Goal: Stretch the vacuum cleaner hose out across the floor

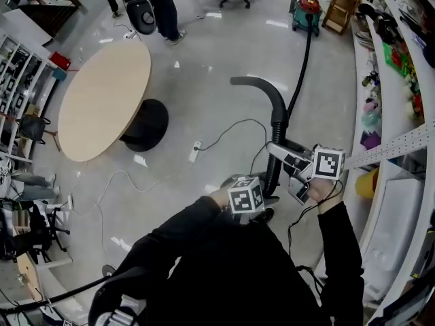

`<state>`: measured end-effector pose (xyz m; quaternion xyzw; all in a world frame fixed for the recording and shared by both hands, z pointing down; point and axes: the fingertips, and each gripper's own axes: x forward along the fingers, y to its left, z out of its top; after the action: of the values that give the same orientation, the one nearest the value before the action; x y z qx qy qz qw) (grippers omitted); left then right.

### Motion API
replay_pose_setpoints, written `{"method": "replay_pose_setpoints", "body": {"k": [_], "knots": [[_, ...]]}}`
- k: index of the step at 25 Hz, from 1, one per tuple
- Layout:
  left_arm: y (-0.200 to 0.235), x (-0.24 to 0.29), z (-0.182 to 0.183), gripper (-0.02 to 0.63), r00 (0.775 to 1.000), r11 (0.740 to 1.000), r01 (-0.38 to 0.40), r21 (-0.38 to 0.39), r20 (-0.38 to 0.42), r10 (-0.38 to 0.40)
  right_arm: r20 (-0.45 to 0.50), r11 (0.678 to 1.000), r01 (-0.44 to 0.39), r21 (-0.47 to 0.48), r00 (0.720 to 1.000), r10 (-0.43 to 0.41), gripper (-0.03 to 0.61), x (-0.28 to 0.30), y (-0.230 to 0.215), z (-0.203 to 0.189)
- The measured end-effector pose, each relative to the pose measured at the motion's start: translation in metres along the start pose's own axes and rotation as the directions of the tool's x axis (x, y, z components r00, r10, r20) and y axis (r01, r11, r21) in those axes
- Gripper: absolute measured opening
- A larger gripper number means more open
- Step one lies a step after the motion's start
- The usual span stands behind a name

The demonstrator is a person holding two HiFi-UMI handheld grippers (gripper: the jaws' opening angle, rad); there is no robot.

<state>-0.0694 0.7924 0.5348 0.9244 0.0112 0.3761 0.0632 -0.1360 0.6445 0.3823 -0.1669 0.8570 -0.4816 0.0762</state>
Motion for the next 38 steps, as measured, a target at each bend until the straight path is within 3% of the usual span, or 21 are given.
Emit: {"method": "replay_pose_setpoints", "body": {"k": [2, 3, 4, 7, 10, 12, 13, 14, 15, 17, 18, 19, 20, 22, 24, 26, 28, 31, 33, 36, 38], "knots": [[-0.013, 0.008, -0.010, 0.173, 0.999, 0.997, 0.005, 0.072, -0.038, -0.002, -0.014, 1.000, 0.005, -0.016, 1.000, -0.005, 0.328, -0.003, 0.001, -0.017], [-0.019, 0.010, -0.017, 0.173, 0.999, 0.995, 0.002, 0.096, -0.046, 0.003, -0.015, 0.998, 0.009, -0.057, 1.000, -0.010, 0.224, -0.006, 0.005, -0.025], [-0.023, 0.011, -0.025, 0.175, 0.999, 0.994, -0.008, 0.110, -0.053, 0.014, -0.012, 0.993, 0.011, -0.113, 1.000, -0.012, 0.189, -0.007, 0.011, -0.034], [-0.027, 0.005, -0.065, 0.186, 0.994, 0.993, -0.045, 0.107, -0.098, 0.056, 0.004, 0.952, 0.031, -0.306, 0.999, -0.032, 0.172, -0.005, 0.036, -0.068], [-0.028, -0.019, -0.120, 0.249, 0.996, 0.994, -0.045, -0.101, -0.079, 0.037, -0.016, 0.848, 0.108, -0.518, 0.991, -0.136, 0.156, -0.002, 0.047, -0.115], [-0.021, -0.057, -0.148, 0.250, 0.997, 0.940, -0.022, -0.339, 0.062, 0.045, -0.033, 0.767, 0.167, -0.620, 0.971, -0.238, 0.156, 0.004, 0.047, -0.150], [-0.017, -0.086, -0.153, 0.250, 0.981, 0.888, 0.028, -0.459, 0.182, 0.064, -0.041, 0.732, 0.187, -0.655, 0.959, -0.282, 0.156, 0.010, 0.046, -0.167], [-0.011, -0.120, -0.148, 0.250, 0.940, 0.821, 0.116, -0.559, 0.328, 0.091, -0.049, 0.704, 0.200, -0.682, 0.947, -0.316, 0.156, 0.017, 0.045, -0.183], [-0.005, -0.155, -0.137, 0.250, 0.866, 0.747, 0.237, -0.621, 0.484, 0.127, -0.060, 0.682, 0.206, -0.702, 0.937, -0.344, 0.156, 0.023, 0.044, -0.199], [0.006, -0.220, -0.109, 0.250, 0.656, 0.613, 0.491, -0.619, 0.726, 0.208, -0.084, 0.650, 0.206, -0.732, 0.918, -0.387, 0.156, 0.034, 0.043, -0.231], [0.010, -0.243, -0.098, 0.255, 0.564, 0.562, 0.584, -0.586, 0.791, 0.239, -0.099, 0.636, 0.201, -0.745, 0.909, -0.404, 0.156, 0.040, 0.043, -0.247], [0.012, -0.259, -0.090, 0.269, 0.498, 0.522, 0.650, -0.553, 0.828, 0.257, -0.115, 0.622, 0.193, -0.759, 0.900, -0.421, 0.156, 0.045, 0.043, -0.262], [0.012, -0.270, -0.083, 0.290, 0.456, 0.492, 0.695, -0.524, 0.850, 0.262, -0.132, 0.608, 0.183, -0.773, 0.890, -0.436, 0.156, 0.051, 0.043, -0.276], [0.005, -0.283, -0.067, 0.302, 0.398, 0.451, 0.759, -0.470, 0.882, 0.251, -0.157, 0.587, 0.163, -0.793, 0.876, -0.456, 0.156, 0.060, 0.041, -0.300], [-0.005, -0.288, -0.053, 0.300, 0.363, 0.435, 0.789, -0.435, 0.900, 0.240, -0.160, 0.566, 0.157, -0.809, 0.868, -0.470, 0.156, 0.063, 0.041, -0.318], [-0.022, -0.285, -0.040, 0.176, 0.372, 0.463, 0.776, -0.428, 0.904, 0.212, -0.143, 0.534, 0.169, -0.828, 0.858, -0.494, 0.156, 0.059, 0.043, -0.327], [-0.049, -0.279, -0.026, 0.173, 0.423, 0.546, 0.721, -0.426, 0.895, 0.140, -0.117, 0.497, 0.192, -0.847, 0.843, -0.525, 0.157, 0.050, 0.041, -0.330], [-0.105, -0.258, -0.005, 0.172, 0.525, 0.705, 0.600, -0.378, 0.851, 0.009, -0.088, 0.466, 0.255, -0.847, 0.797, -0.597, 0.165, 0.022, 0.028, -0.342], [-0.137, -0.233, 0.002, 0.173, 0.599, 0.797, 0.498, -0.342, 0.800, -0.032, -0.100, 0.450, 0.287, -0.845, 0.744, -0.661, 0.233, -0.006, 0.014, -0.358], [-0.177, -0.182, -0.002, 0.170, 0.732, 0.898, 0.324, -0.297, 0.681, -0.039, -0.160, 0.447, 0.301, -0.842, 0.653, -0.740, 0.285, -0.066, -0.004, -0.401], [-0.205, -0.139, -0.008, 0.169, 0.817, 0.937, 0.237, -0.257, 0.575, -0.049, -0.169, 0.465, 0.341, -0.817, 0.629, -0.759, 0.287, -0.117, -0.007, -0.425]]}}
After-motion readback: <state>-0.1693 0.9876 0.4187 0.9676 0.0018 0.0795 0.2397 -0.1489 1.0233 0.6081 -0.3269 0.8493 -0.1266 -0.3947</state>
